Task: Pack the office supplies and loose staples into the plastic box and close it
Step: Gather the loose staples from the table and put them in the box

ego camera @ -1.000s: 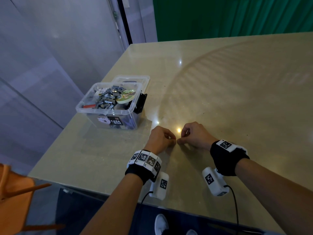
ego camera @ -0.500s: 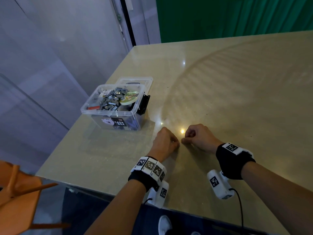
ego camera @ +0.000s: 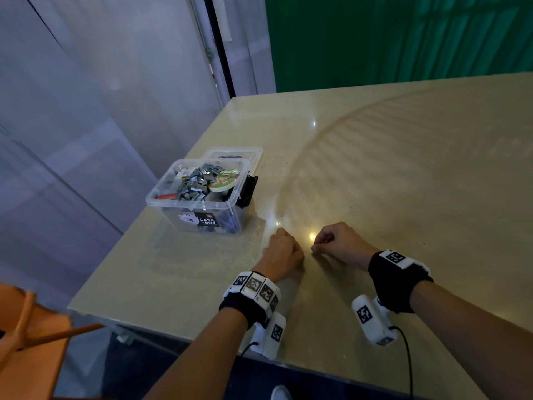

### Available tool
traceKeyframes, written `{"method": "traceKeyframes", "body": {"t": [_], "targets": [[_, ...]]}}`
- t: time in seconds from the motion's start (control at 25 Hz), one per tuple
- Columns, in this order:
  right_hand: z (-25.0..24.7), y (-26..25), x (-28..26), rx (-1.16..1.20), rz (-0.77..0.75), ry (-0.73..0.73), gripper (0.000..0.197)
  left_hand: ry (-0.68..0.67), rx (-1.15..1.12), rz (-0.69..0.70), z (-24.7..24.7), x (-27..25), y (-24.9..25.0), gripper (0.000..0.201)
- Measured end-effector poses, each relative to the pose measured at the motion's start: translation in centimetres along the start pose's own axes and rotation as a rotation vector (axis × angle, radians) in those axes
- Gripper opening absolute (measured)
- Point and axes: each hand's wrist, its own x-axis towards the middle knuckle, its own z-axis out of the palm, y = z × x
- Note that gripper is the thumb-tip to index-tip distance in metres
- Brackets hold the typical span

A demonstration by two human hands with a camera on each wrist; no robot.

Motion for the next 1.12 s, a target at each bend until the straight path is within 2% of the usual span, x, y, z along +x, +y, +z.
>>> {"method": "traceKeyframes", "body": {"t": [0.2,0.36,0.48,0.6,0.68,0.8,0.88,1.0,1.12], "targets": [[0.2,-0.3,-0.1,0.006,0.031,0.012,0.007,-0.002,-0.211,0.049,-1.1,0.1,-1.6,0.033],[0.5,-0.6,-0.8,0.083,0.002,-0.077,0.005,-0.044,-0.341,0.034,-1.9,-0.6,-2.2,0.036],[0.0,-0.9,-0.7,0.151,0.025,-0.034,0.009,-0.070,-0.462,0.036,-2.6,-1.1,-2.5,0.027],[-1.0,-0.7,-0.1,0.100,0.037,-0.009,0.009,-0.058,-0.580,0.042,-3.7,-1.7,-2.5,0.015],[-1.4,-1.2,0.0,0.042,0.030,-0.023,0.007,-0.033,-0.590,0.057,-4.5,-2.1,-2.6,0.010],[-0.4,-2.5,-0.8,-0.169,-0.064,-0.098,0.010,0.007,-0.456,0.124,-5.1,-2.2,-3.3,0.007],[0.6,-2.8,-1.6,-0.301,-0.120,-0.075,0.012,0.009,-0.400,0.130,-5.0,-2.2,-3.8,0.007],[1.1,-2.6,-1.8,-0.290,-0.112,-0.019,0.007,0.019,-0.461,0.124,-4.7,-2.5,-4.5,0.006],[1.1,-2.5,-1.5,-0.250,-0.085,-0.023,0.012,0.057,-0.549,0.154,-5.1,-3.3,-4.0,0.005]]}}
